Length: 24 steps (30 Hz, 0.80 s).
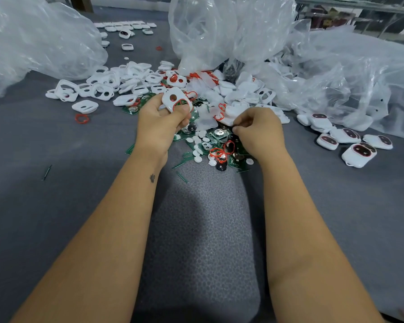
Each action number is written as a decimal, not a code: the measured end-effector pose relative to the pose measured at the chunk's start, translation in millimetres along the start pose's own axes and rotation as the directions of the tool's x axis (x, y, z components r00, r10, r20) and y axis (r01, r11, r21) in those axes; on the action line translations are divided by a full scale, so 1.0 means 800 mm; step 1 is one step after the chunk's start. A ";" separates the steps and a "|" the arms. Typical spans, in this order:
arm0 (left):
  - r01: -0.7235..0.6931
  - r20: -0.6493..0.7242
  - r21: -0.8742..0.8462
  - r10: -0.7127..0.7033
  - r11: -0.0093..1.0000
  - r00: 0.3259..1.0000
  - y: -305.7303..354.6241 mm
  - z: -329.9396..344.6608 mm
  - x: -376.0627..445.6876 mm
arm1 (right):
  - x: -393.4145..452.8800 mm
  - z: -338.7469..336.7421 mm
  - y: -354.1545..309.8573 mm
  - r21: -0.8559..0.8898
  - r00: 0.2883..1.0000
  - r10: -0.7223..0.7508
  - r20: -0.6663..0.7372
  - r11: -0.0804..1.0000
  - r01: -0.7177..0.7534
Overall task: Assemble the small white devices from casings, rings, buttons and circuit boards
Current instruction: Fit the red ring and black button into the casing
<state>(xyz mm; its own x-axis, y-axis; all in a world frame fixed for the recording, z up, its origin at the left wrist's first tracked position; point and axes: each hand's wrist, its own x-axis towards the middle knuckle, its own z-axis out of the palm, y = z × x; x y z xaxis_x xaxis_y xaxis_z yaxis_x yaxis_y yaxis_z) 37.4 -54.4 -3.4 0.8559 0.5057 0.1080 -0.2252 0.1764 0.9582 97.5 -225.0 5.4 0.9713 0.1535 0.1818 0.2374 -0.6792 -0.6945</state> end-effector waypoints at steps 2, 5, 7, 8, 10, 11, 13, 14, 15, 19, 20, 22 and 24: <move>-0.002 0.018 -0.004 0.002 1.000 1.000 0.000 0.001 -0.001 | 0.000 0.001 -0.001 0.143 1.000 0.006 -0.028 0.990 -0.002; -0.003 0.060 -0.005 0.004 1.000 0.998 -0.002 0.003 -0.002 | -0.003 0.000 -0.005 0.464 0.998 0.043 -0.040 0.886 -0.020; 0.003 0.094 0.004 -0.003 1.000 0.996 -0.003 0.004 -0.002 | -0.005 0.001 -0.010 0.628 0.999 0.045 -0.003 0.778 -0.033; 0.007 0.109 0.009 -0.008 1.000 0.994 -0.004 0.005 -0.003 | -0.006 0.002 -0.012 0.689 0.999 0.032 0.022 0.724 -0.038; 0.012 0.129 0.012 -0.013 1.000 0.992 -0.004 0.007 -0.004 | -0.006 0.004 -0.016 0.770 0.998 0.002 0.067 0.635 -0.053; 0.014 0.136 0.014 -0.016 1.000 0.991 -0.003 0.007 -0.005 | -0.006 0.005 -0.017 0.795 0.996 -0.010 0.088 0.603 -0.064; 0.020 0.152 0.017 -0.023 1.000 0.988 -0.003 0.009 -0.006 | -0.008 0.006 -0.019 0.833 0.992 -0.035 0.124 0.547 -0.085; 0.023 0.162 0.017 -0.025 1.000 0.987 -0.002 0.009 -0.006 | -0.008 0.006 -0.019 0.850 0.990 -0.046 0.133 0.519 -0.090; 0.025 0.170 0.015 -0.027 1.000 0.985 -0.002 0.009 -0.007 | -0.009 0.006 -0.019 0.866 0.989 -0.058 0.135 0.492 -0.089; 0.030 0.184 0.011 -0.032 0.999 0.982 -0.001 0.009 -0.007 | -0.009 0.008 -0.019 0.844 0.994 -0.086 0.069 0.536 -0.012; 0.032 0.185 0.010 -0.033 0.999 0.982 -0.002 0.009 -0.007 | -0.009 0.008 -0.020 0.831 0.995 -0.077 0.063 0.557 -0.009; 0.033 0.185 0.009 -0.034 0.999 0.982 -0.001 0.009 -0.007 | -0.009 0.008 -0.022 0.823 0.995 -0.057 0.077 0.567 -0.031; 0.029 0.188 0.012 -0.031 1.000 0.982 -0.001 0.009 -0.007 | -0.009 0.010 -0.023 0.829 0.995 -0.060 0.079 0.558 -0.032</move>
<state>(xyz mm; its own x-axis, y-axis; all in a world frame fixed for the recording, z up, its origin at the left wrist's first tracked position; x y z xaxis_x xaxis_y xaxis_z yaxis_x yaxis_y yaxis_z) 35.9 -63.6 -3.1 0.9346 0.3326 0.1261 -0.1945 0.1811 0.9640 86.5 -207.6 11.1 0.9535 0.2501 0.1681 0.1158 0.2108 -0.9706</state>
